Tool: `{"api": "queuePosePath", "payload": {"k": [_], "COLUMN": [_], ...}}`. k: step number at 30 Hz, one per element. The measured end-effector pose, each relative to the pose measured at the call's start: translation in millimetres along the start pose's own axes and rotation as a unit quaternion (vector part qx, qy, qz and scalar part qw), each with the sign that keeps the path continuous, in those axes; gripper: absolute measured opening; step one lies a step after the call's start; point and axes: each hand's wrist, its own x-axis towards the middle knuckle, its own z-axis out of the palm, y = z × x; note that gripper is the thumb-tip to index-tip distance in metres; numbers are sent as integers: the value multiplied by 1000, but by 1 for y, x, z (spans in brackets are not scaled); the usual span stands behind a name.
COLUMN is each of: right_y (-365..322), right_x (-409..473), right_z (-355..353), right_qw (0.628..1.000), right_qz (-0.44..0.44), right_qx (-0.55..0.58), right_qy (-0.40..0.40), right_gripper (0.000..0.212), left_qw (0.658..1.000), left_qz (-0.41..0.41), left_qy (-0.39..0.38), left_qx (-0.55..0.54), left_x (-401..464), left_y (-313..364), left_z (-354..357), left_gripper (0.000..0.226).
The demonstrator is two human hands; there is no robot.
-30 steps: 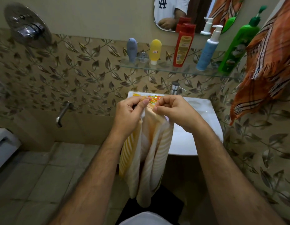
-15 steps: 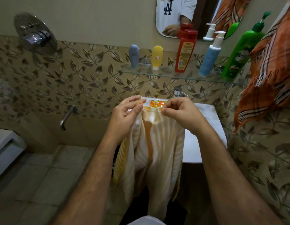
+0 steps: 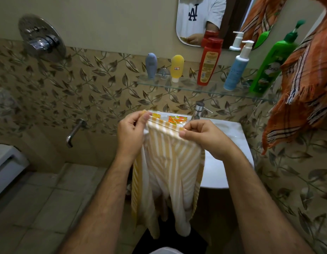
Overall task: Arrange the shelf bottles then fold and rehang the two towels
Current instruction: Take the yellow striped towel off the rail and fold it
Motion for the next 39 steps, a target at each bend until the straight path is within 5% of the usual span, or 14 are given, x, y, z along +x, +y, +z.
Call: {"api": "queuePosePath", "payload": {"k": [5,14,20,26,31,39], "right_y": [1,-24,-27,-15,-25,-36], "right_x": [-8,7,4,-8,-12,-8], "right_z": [-22,-2,2,-25,-27,-5], "right_qw": [999,993,995,983,981,983], "right_qz": [-7,-93,-66,6,-31,-117], "right_qx": [-5,-76,-73,-168,-170,-142], "right_qy": [53,16,6,69,92,4], "right_gripper": [7,21,21,13,16,24], "left_qw": [999,982,995,1000,998,983], "left_qz": [-39,-9,47,14,-8,-6], "left_qy": [10,-178,-91,-10,-55,-166], "left_qx": [17,-54,-16,-2,5,-84], "left_x": [-1,-22,-23,-1,-7,-34], "left_y": [-1,21,16,22,23,35], "left_z": [-5,30,35,0,-1,36], "left_gripper": [13,25,16,10,15,22]}}
